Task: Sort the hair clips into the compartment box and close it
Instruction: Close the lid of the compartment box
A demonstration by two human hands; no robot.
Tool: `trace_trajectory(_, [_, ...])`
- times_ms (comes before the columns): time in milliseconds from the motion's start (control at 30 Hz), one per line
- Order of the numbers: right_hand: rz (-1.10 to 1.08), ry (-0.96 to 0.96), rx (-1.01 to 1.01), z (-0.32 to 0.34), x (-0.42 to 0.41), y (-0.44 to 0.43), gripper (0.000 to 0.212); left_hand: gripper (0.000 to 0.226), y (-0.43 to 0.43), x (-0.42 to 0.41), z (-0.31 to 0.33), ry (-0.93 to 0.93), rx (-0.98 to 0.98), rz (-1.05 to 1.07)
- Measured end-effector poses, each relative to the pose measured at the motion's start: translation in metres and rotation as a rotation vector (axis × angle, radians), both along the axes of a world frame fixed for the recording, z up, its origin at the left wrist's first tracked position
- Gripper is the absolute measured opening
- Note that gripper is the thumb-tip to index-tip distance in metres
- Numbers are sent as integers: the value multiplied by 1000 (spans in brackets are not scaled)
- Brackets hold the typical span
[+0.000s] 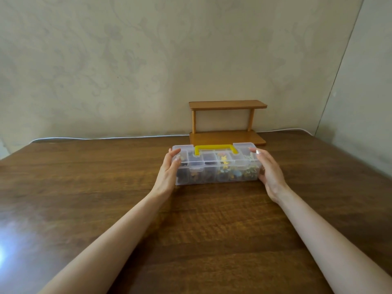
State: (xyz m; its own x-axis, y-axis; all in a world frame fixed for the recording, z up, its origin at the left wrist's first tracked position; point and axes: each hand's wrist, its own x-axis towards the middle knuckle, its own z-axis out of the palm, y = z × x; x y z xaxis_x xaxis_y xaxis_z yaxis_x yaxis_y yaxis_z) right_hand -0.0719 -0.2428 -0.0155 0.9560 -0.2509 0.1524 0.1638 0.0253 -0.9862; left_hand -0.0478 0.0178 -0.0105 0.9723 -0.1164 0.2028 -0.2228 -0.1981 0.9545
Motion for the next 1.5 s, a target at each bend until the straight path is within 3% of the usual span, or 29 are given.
trace_trajectory(167, [31,14,-27,-4,2,-5,65,43,0,-2,-2,-18,13,-2])
trace_trajectory(233, [20,26,-13,-7,3,-6,73,48,0,-1,-3,-7,8,-18])
trace_trajectory(433, [-28,40,-84,-7,2,-3,64,78,-3,-2,-6,2,19,19])
trace_trajectory(600, [-198,149,-206,-5,1,5,55,72,-7,-2,-6,0,64,123])
trace_trajectory(733, [-220,191,-73,6,14,-2,55,70,-15,12,6,-48,45,118])
trace_trajectory(867, [-212,130,-11,26,50,-27,41,61,-34,52,27,-59,-11,38])
trace_trajectory(1200, [-163,246,2,18,162,-82,66,55,-81,157,24,80,56,47])
trace_trajectory(1500, [-242,261,77,12,204,-71,53,56,-90,201,11,124,40,69])
